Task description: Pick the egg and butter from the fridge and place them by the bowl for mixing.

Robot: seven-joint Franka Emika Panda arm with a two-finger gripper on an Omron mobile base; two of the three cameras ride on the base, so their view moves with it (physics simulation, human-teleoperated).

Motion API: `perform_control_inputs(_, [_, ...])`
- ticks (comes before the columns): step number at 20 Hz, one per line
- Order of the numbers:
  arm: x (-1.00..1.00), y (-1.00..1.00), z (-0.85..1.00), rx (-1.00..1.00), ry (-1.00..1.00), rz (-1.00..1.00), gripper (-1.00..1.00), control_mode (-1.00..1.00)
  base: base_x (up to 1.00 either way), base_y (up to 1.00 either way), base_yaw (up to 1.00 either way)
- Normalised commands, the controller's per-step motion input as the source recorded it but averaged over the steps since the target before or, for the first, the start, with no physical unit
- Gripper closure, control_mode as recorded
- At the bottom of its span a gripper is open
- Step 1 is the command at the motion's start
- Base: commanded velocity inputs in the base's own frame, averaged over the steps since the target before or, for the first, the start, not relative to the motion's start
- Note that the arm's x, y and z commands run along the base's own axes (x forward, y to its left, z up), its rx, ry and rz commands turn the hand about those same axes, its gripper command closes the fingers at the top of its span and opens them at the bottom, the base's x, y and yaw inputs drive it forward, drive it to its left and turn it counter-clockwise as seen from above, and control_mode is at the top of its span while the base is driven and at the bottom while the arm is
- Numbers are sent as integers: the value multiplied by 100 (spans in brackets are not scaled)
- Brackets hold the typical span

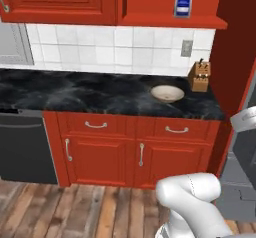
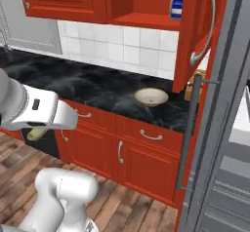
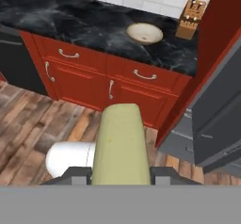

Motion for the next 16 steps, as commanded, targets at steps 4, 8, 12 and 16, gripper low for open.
perform_control_inputs(4, [0, 0, 0, 0, 0, 0, 100, 100, 100, 81, -42])
perform_control_inputs(8, [0, 0, 0, 0, 0, 0, 100, 100, 100, 62, -43])
perform_control_inputs(12, [0, 0, 0, 0, 0, 0, 100, 100, 89, 21, -51])
perform_control_inputs(16, [0, 0, 0, 0, 0, 0, 100, 100, 77, 5, -33])
